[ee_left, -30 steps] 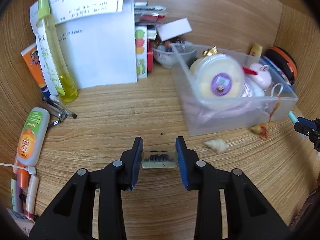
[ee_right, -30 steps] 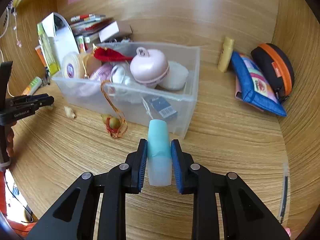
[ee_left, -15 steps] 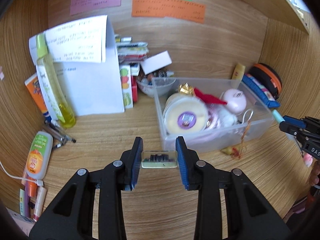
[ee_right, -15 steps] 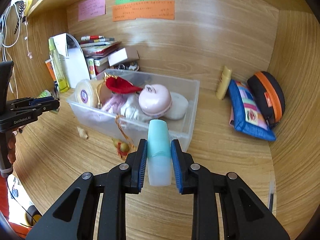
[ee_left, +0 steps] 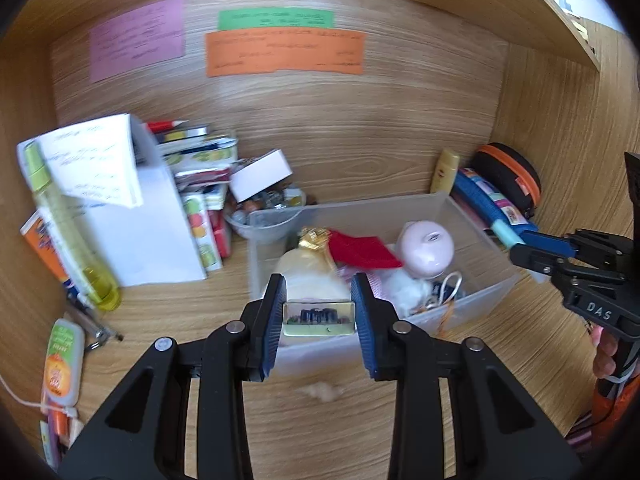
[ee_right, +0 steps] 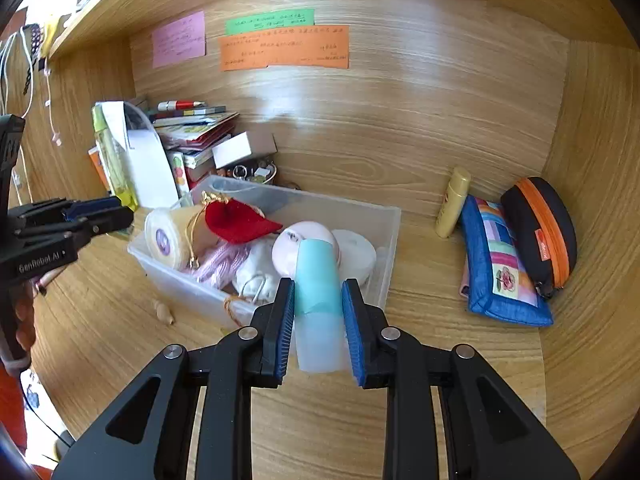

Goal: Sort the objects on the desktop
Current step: 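Carry patch and mint tube into the clear bin and open both tools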

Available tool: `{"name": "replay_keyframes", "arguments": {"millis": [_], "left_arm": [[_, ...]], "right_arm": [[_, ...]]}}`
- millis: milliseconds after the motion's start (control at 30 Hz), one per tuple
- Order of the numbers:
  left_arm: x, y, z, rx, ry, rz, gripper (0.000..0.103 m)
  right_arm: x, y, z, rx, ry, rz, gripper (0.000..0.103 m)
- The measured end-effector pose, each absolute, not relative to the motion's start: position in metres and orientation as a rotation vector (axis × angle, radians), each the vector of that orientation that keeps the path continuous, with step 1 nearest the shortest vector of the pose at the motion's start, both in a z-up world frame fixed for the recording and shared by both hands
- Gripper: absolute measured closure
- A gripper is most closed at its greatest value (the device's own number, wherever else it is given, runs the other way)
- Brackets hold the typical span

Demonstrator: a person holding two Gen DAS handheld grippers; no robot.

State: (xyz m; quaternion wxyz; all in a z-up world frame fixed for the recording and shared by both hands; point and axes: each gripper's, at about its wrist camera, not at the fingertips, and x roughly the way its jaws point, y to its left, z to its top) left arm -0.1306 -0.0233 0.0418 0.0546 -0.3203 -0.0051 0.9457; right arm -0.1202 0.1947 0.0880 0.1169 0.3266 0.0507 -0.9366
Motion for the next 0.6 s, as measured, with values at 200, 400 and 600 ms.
{"name": "replay_keyframes", "arguments": {"millis": [200,400,600], "left_arm": [[-0.151,-0.002,0.040,-0.971,-0.019,2.828,0.070],[-0.169,0.020,0.035,-0.983,0.002,2.775,0.070],[-0.183,0.030,0.025,-1.013,0.007,2.727,0.070]], "right_arm": [[-0.135,0.196,0.089,0.955,0.139,-2.734,0.081],[-0.151,0.197,0.086,0.981,0.130,-2.727,0.081],[-0.167,0.200,0.074,1.040,0.118,-2.718,0.081]]}}
